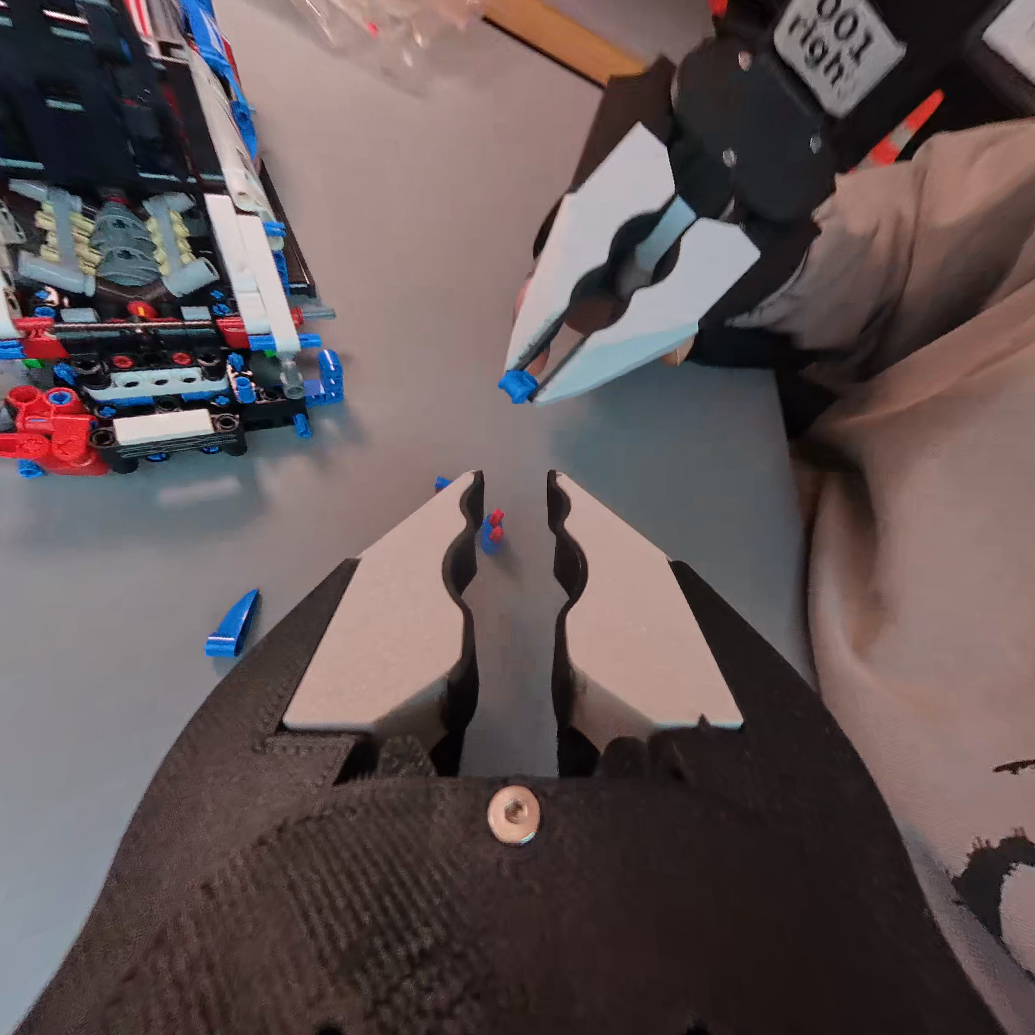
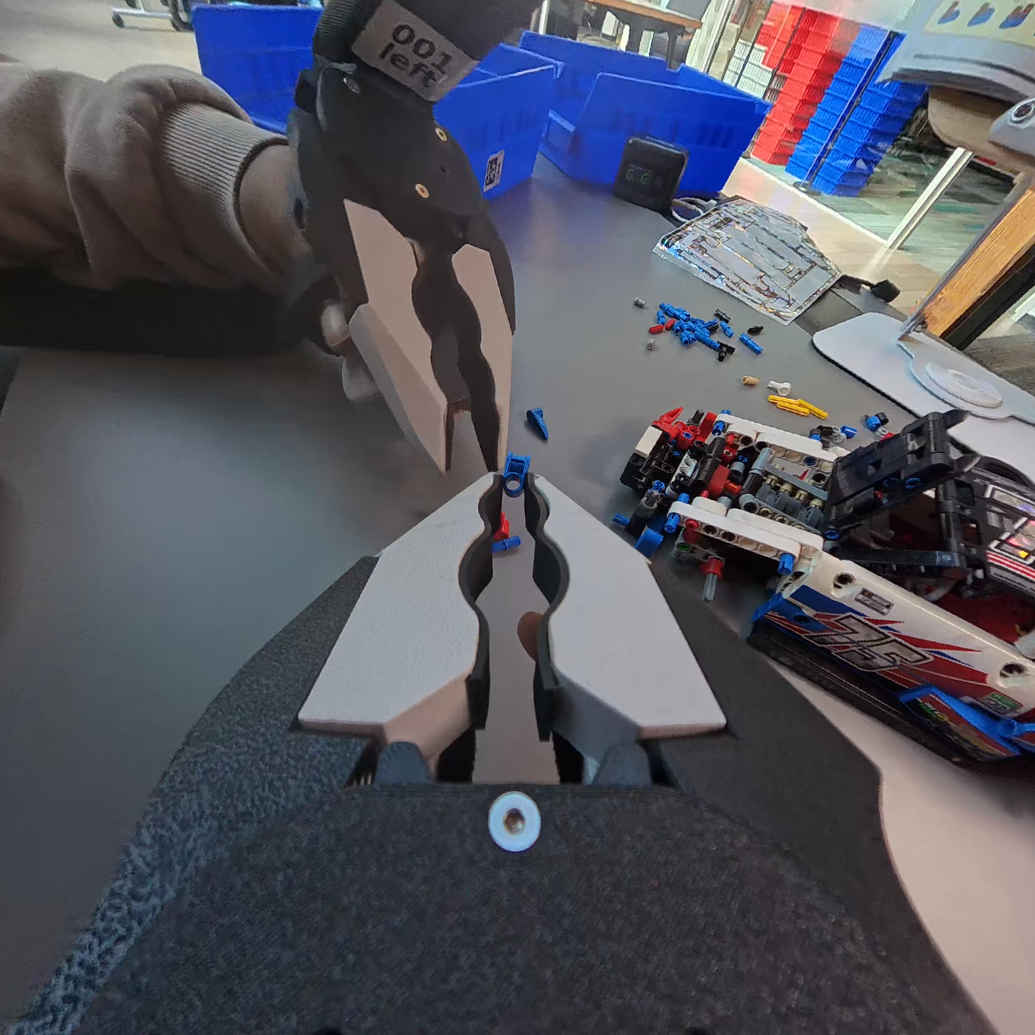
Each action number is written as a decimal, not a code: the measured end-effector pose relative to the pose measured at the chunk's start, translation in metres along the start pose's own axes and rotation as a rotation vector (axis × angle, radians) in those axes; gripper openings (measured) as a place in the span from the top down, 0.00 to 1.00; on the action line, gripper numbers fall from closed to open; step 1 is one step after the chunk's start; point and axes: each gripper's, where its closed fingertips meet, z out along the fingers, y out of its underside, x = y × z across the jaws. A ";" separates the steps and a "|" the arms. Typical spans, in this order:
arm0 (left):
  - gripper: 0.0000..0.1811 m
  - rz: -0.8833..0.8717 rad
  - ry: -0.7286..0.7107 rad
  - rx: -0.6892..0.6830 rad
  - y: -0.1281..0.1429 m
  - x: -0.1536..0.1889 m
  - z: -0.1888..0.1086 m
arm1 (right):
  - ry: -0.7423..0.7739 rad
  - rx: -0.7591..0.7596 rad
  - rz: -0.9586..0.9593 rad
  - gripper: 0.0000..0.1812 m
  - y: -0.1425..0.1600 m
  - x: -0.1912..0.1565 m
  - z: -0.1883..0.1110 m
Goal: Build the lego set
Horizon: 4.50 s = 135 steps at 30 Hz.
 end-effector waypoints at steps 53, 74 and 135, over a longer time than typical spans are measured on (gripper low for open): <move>0.86 0.290 -0.032 -0.043 0.006 0.000 -0.013 | -0.174 0.010 0.221 0.98 -0.006 -0.006 -0.010; 0.95 0.380 -0.156 -0.215 0.028 -0.002 0.015 | -0.199 -0.280 0.138 0.98 0.040 -0.016 -0.007; 0.93 0.462 -0.117 -0.220 0.033 0.014 0.041 | -0.370 -0.424 -0.039 0.93 0.063 -0.014 -0.038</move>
